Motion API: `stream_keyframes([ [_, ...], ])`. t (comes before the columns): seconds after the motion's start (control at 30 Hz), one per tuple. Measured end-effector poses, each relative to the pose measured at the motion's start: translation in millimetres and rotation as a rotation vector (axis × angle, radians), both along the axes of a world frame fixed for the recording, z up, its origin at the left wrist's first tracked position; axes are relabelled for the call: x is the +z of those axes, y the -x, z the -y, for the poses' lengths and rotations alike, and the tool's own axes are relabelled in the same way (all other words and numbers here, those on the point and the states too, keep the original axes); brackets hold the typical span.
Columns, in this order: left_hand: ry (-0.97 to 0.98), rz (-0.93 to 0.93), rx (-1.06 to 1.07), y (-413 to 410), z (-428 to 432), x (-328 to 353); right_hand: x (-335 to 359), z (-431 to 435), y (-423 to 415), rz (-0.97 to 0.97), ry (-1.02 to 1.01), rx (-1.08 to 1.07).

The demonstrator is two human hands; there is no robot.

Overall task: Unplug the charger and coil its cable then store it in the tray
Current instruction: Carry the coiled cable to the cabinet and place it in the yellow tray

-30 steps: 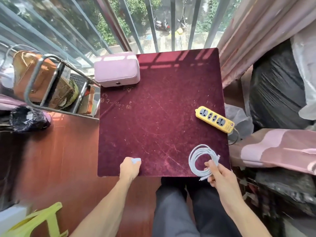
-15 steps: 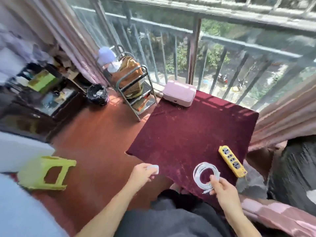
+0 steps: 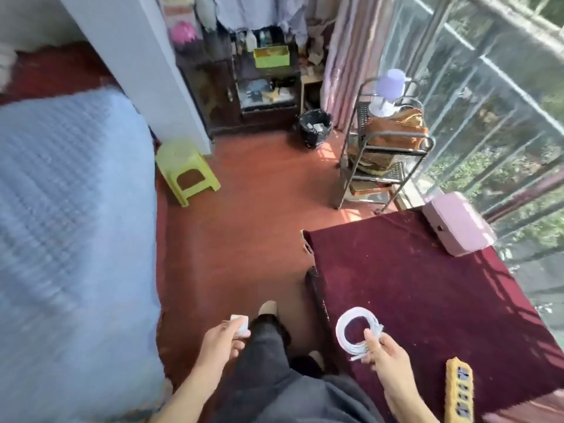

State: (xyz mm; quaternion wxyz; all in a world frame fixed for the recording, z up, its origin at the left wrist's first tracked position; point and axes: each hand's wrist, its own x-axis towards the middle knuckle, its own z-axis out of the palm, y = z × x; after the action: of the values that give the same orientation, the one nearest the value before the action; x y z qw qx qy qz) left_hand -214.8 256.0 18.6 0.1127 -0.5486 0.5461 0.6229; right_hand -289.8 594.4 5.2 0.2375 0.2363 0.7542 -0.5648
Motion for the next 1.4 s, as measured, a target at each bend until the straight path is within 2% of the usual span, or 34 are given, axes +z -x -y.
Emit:
stream_keyframes([
  [0.2, -0.004, 0.01, 0.167, 0, 47, 6, 0, 71, 57, 0.013, 0.042, 0.127],
  [0.47, 0.034, 0.027, 0.125, 55, 147, -12, 12, 176, 140, 0.057, 0.119, 0.097],
  [0.67, 0.055, 0.009, -0.049, 143, 206, -5, 14, 231, 197, 0.046, 0.121, 0.052],
  [0.93, 0.069, -0.085, -0.165, 274, 249, 14, 5, 278, 291, 0.061, 0.12, 0.006],
  [1.17, 0.027, -0.024, -0.063, 381, 261, 4, 2, 292, 416, 0.082, 0.1, 0.016],
  [1.27, 0.025, -0.041, -0.041, 435, 269, 10, 10, 306, 468, 0.1, 0.131, 0.04],
  [1.4, 0.051, -0.08, -0.039, 496, 290, 17, 15, 336, 534, 0.061, 0.07, 0.104],
])
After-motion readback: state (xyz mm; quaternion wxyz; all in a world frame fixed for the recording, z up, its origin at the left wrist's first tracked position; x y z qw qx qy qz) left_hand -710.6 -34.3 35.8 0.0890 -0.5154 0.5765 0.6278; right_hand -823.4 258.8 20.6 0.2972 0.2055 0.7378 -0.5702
